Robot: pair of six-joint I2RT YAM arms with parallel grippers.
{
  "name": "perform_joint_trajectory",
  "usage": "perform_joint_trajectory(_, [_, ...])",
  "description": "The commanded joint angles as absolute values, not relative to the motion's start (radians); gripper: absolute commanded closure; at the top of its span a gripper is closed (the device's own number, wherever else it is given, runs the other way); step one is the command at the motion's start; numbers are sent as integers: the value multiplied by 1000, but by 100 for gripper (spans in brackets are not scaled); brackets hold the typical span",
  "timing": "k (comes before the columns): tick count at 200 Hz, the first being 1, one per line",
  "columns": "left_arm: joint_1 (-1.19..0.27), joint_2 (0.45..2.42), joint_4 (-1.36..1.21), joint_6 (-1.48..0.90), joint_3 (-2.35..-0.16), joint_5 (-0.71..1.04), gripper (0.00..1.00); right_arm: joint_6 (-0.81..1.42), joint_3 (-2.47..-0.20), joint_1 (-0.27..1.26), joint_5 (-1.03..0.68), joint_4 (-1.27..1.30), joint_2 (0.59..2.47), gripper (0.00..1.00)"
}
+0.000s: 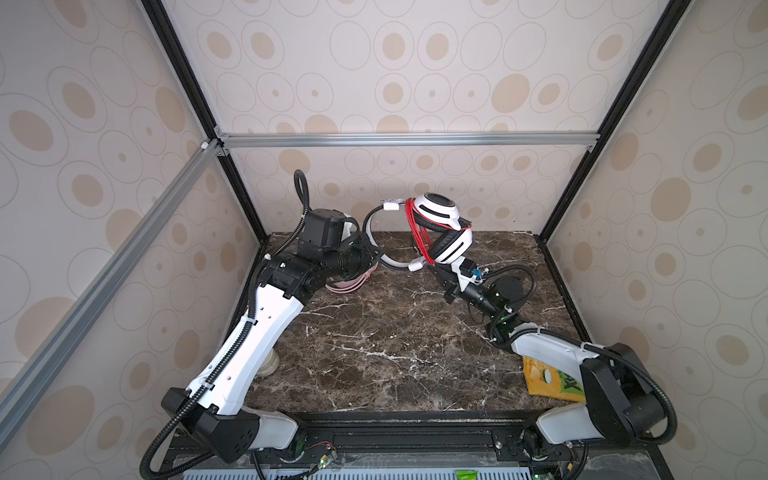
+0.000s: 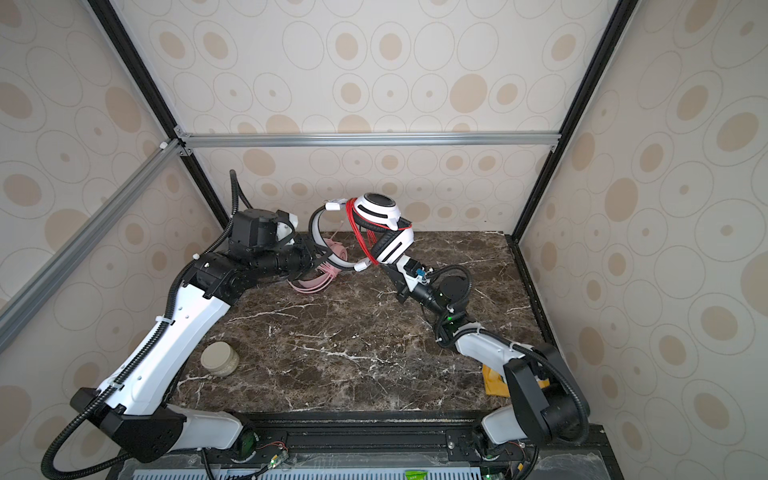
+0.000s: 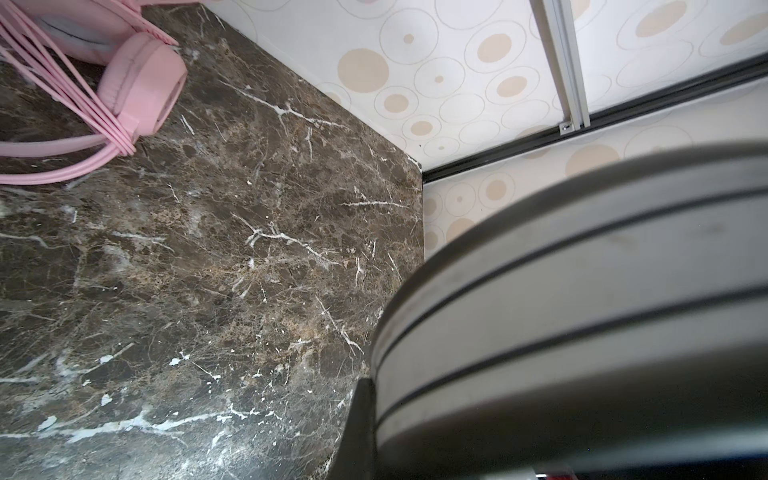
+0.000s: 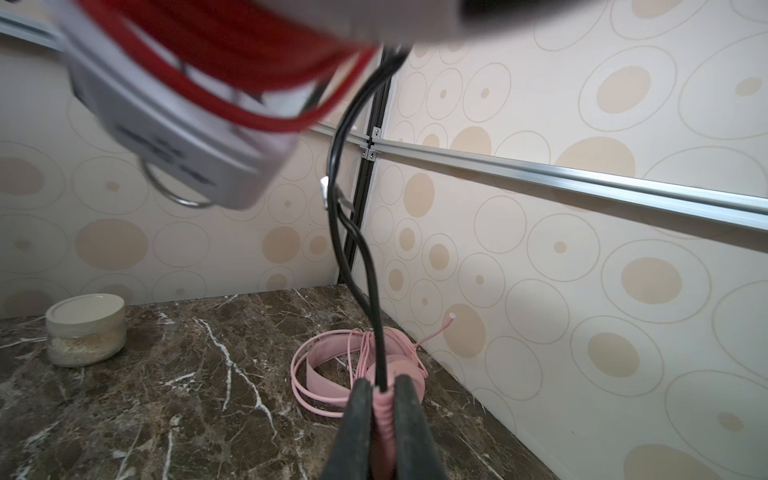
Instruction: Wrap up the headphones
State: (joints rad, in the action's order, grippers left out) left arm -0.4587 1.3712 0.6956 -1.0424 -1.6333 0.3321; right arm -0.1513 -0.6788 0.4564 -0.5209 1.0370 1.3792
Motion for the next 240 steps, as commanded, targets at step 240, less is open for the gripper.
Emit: perform_joint_trajectory(240, [-453, 1449, 659, -1159, -1340, 108, 100, -119, -555, 657, -338, 167, 930, 93])
